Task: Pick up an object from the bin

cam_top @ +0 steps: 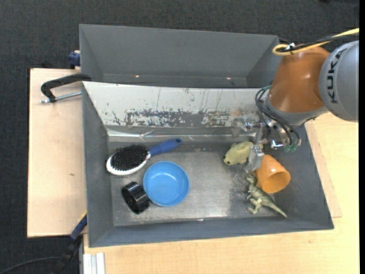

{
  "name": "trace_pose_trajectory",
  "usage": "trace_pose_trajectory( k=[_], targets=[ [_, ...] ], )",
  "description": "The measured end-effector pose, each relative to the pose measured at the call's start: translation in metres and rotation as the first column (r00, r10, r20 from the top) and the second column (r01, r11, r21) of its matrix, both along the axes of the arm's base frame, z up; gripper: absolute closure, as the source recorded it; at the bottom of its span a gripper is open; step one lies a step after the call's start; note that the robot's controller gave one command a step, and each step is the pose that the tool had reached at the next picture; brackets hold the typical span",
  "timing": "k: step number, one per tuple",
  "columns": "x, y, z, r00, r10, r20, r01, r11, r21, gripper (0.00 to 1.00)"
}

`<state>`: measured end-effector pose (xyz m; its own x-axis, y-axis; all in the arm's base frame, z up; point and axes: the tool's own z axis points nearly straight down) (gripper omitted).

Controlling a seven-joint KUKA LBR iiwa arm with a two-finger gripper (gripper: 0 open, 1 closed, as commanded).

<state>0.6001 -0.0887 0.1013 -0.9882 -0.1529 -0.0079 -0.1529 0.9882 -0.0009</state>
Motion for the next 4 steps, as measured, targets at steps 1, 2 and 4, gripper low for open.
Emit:
trace_pose_trajectory(
  k=[1,2,4],
  targets=[
    [0.002,-0.001,-0.031,0.993,0.121,-0.007,-0.121,0.993,0.001,0.0],
    [0.004,-0.001,-0.03,0.993,0.12,-0.004,-0.12,0.993,0.0,0.0],
    [0.007,0.0,0.067,0.993,0.12,0.008,-0.12,0.993,-0.004,1.0]
  ],
)
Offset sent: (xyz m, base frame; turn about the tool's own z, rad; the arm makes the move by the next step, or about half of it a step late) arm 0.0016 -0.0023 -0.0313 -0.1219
